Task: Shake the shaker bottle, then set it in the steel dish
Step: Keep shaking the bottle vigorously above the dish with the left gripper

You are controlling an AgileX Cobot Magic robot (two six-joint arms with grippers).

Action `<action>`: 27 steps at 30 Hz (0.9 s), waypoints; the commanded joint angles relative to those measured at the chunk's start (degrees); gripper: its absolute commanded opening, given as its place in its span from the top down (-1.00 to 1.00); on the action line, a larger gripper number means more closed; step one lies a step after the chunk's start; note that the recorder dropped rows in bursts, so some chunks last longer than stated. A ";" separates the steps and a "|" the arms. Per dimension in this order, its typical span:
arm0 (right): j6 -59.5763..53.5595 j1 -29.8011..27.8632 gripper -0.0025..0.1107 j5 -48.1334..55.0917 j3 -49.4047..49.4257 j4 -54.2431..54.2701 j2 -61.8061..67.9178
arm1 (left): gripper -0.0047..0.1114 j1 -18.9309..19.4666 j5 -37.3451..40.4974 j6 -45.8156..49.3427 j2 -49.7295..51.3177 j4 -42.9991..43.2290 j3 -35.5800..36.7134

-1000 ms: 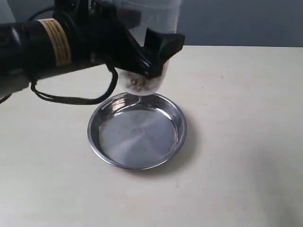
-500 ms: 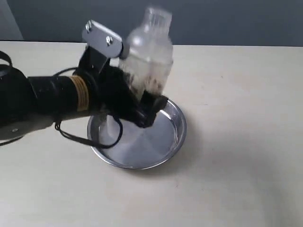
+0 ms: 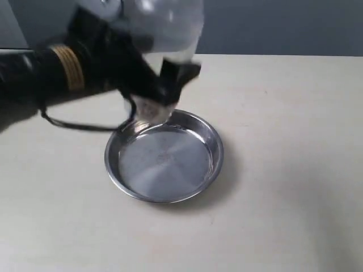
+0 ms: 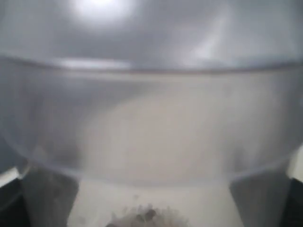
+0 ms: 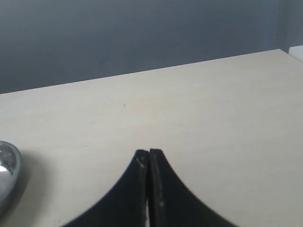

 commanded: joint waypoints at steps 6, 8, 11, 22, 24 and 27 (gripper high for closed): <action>-0.11 -0.18 0.97 -0.38 0.07 -0.02 -0.27 | 0.91 0.54 -8.15 2.55 0.62 -2.21 0.54; -0.11 -0.18 0.97 -0.38 0.07 -0.02 -0.27 | 0.91 1.12 -6.75 5.16 -1.63 -6.19 -0.93; -0.11 -0.18 0.97 -0.38 0.07 -0.02 -0.27 | 0.91 1.12 -2.07 5.16 4.56 -8.62 4.04; -0.11 -0.18 0.97 -0.38 0.07 -0.02 -0.27 | 0.91 0.98 -3.95 11.08 7.11 -15.06 1.26; -0.11 -0.18 0.97 -0.38 0.07 -0.02 -0.27 | 0.91 1.23 -3.83 11.08 13.02 -18.50 2.35; -0.11 -0.18 0.97 -0.38 0.07 -0.02 -0.27 | 0.91 0.68 -6.79 11.26 6.39 -16.12 -0.38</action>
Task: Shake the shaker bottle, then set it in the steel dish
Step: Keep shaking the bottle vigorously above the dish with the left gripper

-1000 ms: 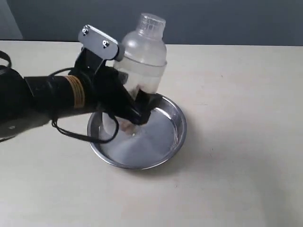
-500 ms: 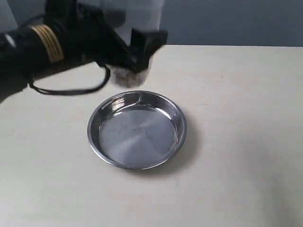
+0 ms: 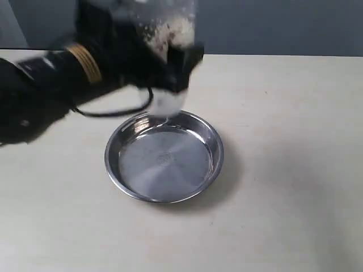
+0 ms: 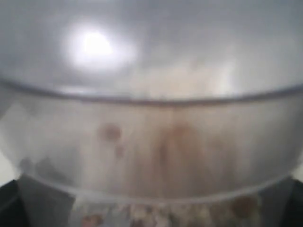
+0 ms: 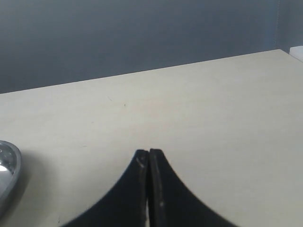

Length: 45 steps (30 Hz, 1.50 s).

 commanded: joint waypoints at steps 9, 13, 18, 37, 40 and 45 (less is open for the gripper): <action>-0.11 -0.18 0.97 -0.38 0.07 -0.13 -0.27 | 0.91 -0.48 4.76 0.74 0.12 -1.52 1.57; -0.11 -0.18 0.97 -0.38 0.07 -0.13 -0.27 | 0.91 -0.66 -1.80 0.74 -8.37 4.50 -3.02; -0.11 -0.18 0.97 -0.38 0.07 -0.02 -0.27 | 0.91 -0.94 6.14 0.53 1.34 -1.47 2.70; -0.11 -0.18 0.97 -0.38 0.07 -0.02 -0.27 | 0.91 -0.58 -5.82 -0.59 -11.79 3.28 2.38; -0.11 -0.18 0.97 -0.38 0.07 -0.02 -0.27 | 0.91 -1.01 2.55 -0.59 -9.01 2.83 5.75; -0.11 -0.18 0.97 -0.38 0.07 -0.02 -0.27 | 0.91 -1.01 -5.55 -0.75 -6.60 -0.90 7.22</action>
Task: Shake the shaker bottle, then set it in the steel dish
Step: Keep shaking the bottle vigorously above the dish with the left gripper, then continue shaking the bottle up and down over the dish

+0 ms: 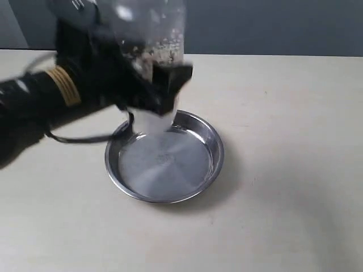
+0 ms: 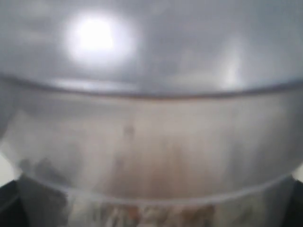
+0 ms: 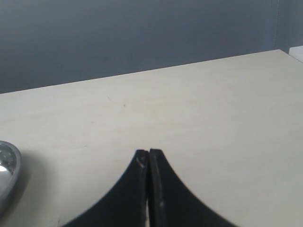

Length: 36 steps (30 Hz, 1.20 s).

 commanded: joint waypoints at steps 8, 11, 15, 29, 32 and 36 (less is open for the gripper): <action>-0.11 -0.18 0.97 -0.41 0.07 -0.02 -0.27 | 0.91 1.28 9.00 4.97 4.69 -7.38 -3.13; -0.11 -0.18 0.97 -0.41 0.07 -0.02 -0.27 | 0.91 -0.95 8.76 2.27 2.27 -4.35 -4.94; -0.11 -0.18 0.97 -0.41 0.07 -0.02 -0.27 | 0.91 -3.99 -3.65 3.56 -7.95 7.18 -6.09; -0.11 -0.18 0.97 -0.41 0.07 -0.02 -0.27 | 0.91 -3.45 5.58 2.89 -3.30 2.49 -2.39; -0.11 -0.18 0.97 -0.41 0.07 -0.02 -0.27 | 0.91 -3.30 2.15 2.89 1.94 -0.70 -0.03; -0.11 -0.18 0.97 -0.41 0.07 -0.02 -0.27 | 0.91 -3.34 -6.74 4.55 -6.56 5.20 -5.50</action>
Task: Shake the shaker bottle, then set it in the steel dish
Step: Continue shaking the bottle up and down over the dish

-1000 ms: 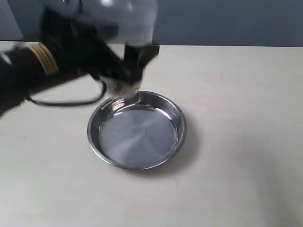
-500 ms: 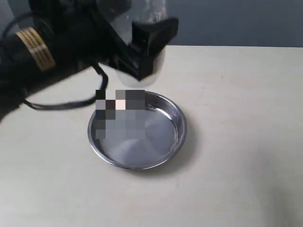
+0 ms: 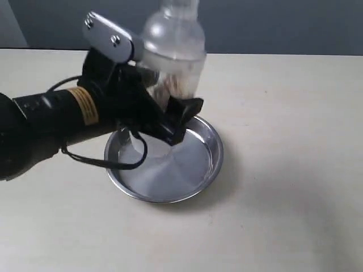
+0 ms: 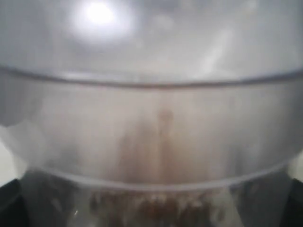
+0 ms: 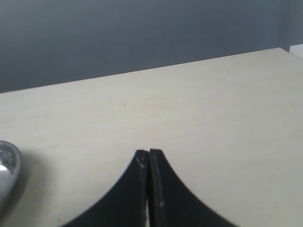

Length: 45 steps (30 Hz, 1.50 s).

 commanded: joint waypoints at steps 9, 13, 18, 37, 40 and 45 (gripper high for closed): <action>-0.11 -0.18 0.97 -0.40 0.07 -0.02 -0.27 | 0.91 0.24 -5.73 -2.18 4.27 -2.63 0.83; -0.11 -0.18 0.97 -0.40 0.07 -0.02 -0.27 | 0.91 0.48 -6.47 -2.57 -4.77 3.26 -4.79; -0.11 -0.18 0.97 -0.40 0.07 -0.02 -0.27 | 0.91 0.73 -1.86 -2.45 5.19 0.66 0.10; -0.11 -0.18 0.97 -0.40 0.07 -0.02 -0.27 | 0.91 0.01 -1.63 -2.45 -8.25 4.98 -5.67; -0.11 -0.18 0.97 -0.40 0.07 -0.02 -0.27 | 0.91 0.01 5.01 -2.45 -1.89 4.31 -0.34; -0.11 -0.18 0.97 -0.40 0.07 -0.02 -0.27 | 0.91 0.51 -7.78 -3.16 -1.41 2.66 -0.90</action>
